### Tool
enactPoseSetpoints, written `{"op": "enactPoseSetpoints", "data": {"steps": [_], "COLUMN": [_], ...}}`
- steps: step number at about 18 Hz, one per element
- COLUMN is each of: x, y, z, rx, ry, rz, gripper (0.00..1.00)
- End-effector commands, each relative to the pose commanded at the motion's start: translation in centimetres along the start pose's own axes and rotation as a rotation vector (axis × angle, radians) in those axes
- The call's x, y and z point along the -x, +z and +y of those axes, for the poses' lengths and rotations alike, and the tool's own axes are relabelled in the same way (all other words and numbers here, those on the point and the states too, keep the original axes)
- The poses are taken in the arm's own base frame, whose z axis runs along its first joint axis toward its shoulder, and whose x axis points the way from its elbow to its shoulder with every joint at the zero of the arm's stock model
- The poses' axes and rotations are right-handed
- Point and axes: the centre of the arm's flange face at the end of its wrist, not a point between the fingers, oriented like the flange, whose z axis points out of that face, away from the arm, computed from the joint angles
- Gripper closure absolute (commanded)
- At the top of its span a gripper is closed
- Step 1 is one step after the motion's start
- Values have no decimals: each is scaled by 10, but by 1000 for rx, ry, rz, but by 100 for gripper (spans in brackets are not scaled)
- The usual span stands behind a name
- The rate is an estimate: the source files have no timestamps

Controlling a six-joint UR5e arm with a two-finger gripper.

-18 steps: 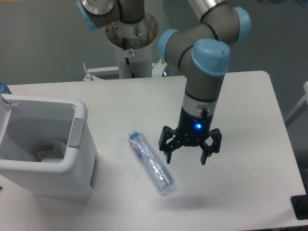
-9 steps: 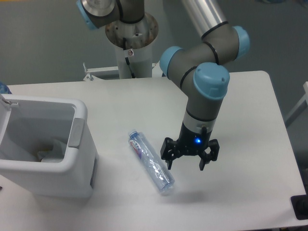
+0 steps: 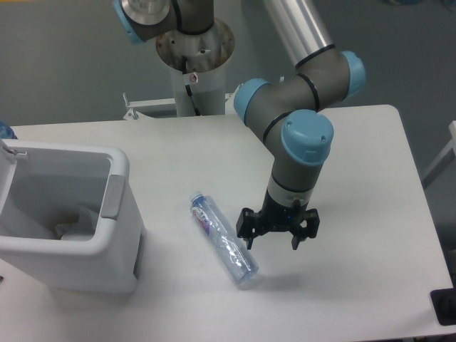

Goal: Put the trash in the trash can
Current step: 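Move the open gripper back over the clear water bottle, then lower the gripper around the bottle's middle and close on it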

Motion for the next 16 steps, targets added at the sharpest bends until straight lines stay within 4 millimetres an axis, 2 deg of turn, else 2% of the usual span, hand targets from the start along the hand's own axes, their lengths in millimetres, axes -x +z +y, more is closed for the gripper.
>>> {"op": "enactPoseSetpoints", "data": {"steps": [5,10,12,16], "x": [-4,-17,-15,-33], "y": [12,24,30,43], "z": [2,0,-3,-19], "rx": [48,86,96,101], "ry": [5,13,-18,-70], "rz": [-12,-33,-50,-63], "gripper": [0,0,0,0]}}
